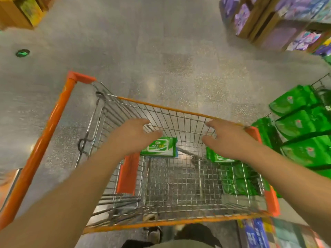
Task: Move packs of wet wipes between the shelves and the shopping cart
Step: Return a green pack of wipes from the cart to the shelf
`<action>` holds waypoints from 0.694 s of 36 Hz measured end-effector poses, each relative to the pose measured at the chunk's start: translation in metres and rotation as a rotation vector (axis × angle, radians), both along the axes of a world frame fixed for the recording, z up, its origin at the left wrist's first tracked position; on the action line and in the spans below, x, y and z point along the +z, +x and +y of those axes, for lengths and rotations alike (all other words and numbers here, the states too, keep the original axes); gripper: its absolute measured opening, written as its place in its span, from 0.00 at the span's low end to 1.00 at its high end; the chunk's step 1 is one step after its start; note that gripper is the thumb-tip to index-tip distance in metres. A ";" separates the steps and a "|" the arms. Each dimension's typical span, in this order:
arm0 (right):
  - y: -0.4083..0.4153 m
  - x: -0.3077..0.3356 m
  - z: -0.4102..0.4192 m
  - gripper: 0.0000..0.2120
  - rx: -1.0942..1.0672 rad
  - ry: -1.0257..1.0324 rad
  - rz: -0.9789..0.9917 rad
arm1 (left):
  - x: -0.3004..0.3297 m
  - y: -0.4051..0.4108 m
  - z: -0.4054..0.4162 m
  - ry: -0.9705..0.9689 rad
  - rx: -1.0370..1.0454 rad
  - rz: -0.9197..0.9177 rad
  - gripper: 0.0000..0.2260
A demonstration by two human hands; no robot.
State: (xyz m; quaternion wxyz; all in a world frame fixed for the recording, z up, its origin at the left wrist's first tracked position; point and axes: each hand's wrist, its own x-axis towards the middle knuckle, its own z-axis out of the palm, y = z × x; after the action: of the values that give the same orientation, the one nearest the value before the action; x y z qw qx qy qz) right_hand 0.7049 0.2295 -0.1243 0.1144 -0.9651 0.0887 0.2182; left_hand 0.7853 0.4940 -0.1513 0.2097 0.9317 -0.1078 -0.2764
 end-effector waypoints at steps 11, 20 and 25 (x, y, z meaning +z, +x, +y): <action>0.049 -0.117 -0.010 0.27 0.035 0.124 0.104 | -0.116 0.033 -0.012 0.069 0.120 0.177 0.34; 0.062 -0.247 -0.017 0.23 -0.001 0.329 0.159 | -0.229 0.052 -0.033 0.041 0.314 0.201 0.20; 0.074 -0.308 -0.018 0.23 -0.046 0.394 0.197 | -0.294 0.062 -0.040 -0.009 0.463 0.210 0.23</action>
State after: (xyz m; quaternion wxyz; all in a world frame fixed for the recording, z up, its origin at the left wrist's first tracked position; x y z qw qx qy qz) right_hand 0.7793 0.2116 -0.4324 0.2962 -0.8959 0.0770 0.3219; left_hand 0.8472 0.4537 -0.4452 0.2817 0.8967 0.1297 -0.3158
